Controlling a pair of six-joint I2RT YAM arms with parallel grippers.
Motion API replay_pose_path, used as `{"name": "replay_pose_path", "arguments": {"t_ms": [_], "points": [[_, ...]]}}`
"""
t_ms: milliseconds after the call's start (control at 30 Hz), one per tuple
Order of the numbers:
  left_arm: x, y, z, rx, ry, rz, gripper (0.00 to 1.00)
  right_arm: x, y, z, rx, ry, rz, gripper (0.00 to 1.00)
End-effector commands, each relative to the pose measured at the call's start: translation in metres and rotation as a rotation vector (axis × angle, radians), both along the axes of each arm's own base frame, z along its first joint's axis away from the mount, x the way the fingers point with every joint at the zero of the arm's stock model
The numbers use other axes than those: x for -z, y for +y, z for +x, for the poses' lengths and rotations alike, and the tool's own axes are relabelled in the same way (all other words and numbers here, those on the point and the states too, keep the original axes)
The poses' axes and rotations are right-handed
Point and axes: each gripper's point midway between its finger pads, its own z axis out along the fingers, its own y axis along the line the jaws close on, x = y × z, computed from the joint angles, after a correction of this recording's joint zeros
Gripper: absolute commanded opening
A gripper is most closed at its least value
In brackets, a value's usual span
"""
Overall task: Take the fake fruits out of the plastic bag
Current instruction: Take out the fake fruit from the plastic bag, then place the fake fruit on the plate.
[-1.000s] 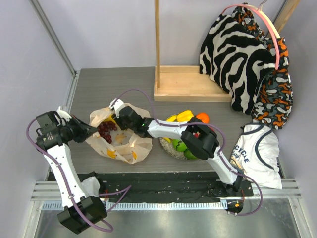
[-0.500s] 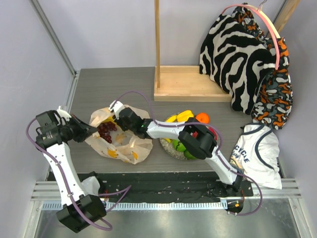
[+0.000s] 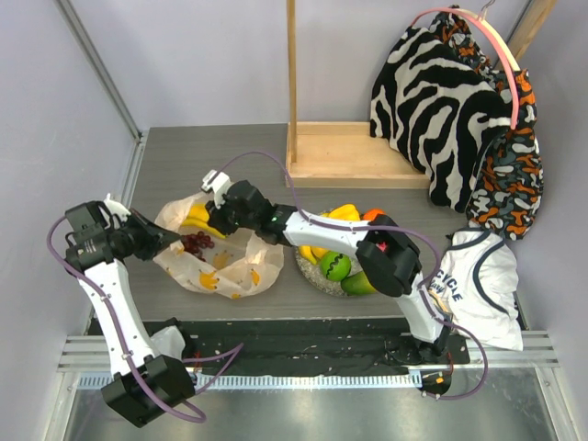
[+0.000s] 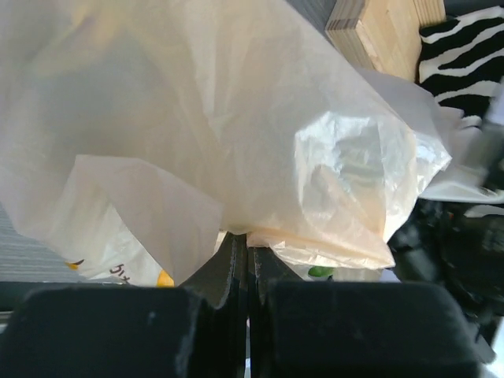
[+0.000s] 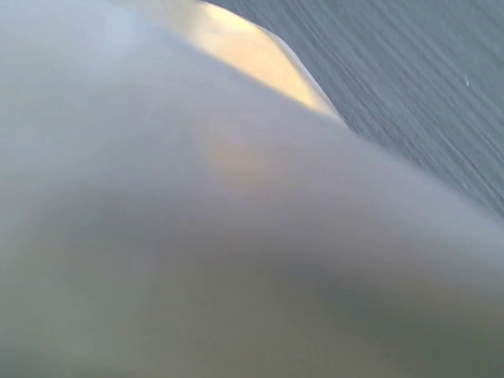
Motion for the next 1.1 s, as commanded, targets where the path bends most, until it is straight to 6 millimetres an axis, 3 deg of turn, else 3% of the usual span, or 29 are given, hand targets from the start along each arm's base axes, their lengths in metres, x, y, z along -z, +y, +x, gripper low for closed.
{"name": "replay_pose_path", "arguments": {"t_ms": [0, 100, 233, 333, 367, 433, 500, 600, 667, 833, 967, 1067], "points": [[-0.021, 0.006, 0.011, -0.006, -0.079, 0.032, 0.0, -0.12, 0.01, -0.017, -0.051, -0.015, 0.247, 0.01], [-0.029, 0.015, 0.015, -0.026, -0.099, 0.089, 0.0, -0.126, 0.005, -0.023, -0.074, 0.0, 0.236, 0.01], [-0.062, 0.035, 0.022, -0.06, -0.169, 0.236, 0.0, -0.131, -0.013, -0.029, -0.101, -0.029, 0.198, 0.01], [-0.075, 0.054, 0.023, -0.12, -0.171, 0.328, 0.0, -0.13, -0.03, -0.026, -0.1, -0.052, 0.169, 0.01], [-0.075, 0.06, 0.022, -0.144, -0.16, 0.353, 0.0, -0.136, -0.034, -0.026, -0.103, -0.069, 0.172, 0.01], [-0.075, 0.066, 0.022, -0.165, -0.146, 0.368, 0.0, -0.122, -0.048, -0.019, -0.089, -0.07, 0.121, 0.01], [-0.071, 0.069, 0.022, -0.174, -0.133, 0.366, 0.0, -0.123, -0.059, -0.011, -0.07, -0.071, 0.115, 0.01], [-0.062, 0.068, 0.022, -0.167, -0.11, 0.348, 0.0, -0.12, -0.071, -0.012, -0.112, -0.031, 0.134, 0.01], [-0.057, 0.065, 0.024, -0.156, -0.107, 0.331, 0.0, -0.123, -0.072, -0.025, -0.201, -0.006, 0.16, 0.01], [-0.052, 0.057, 0.028, -0.125, -0.119, 0.275, 0.0, -0.167, -0.08, -0.051, -0.372, -0.03, 0.319, 0.01], [-0.049, 0.054, 0.029, -0.12, -0.118, 0.255, 0.0, -0.21, -0.081, -0.093, -0.598, -0.048, 0.444, 0.01], [-0.048, 0.052, 0.031, -0.103, -0.12, 0.239, 0.0, -0.228, -0.081, -0.12, -0.743, -0.05, 0.482, 0.02]]}}
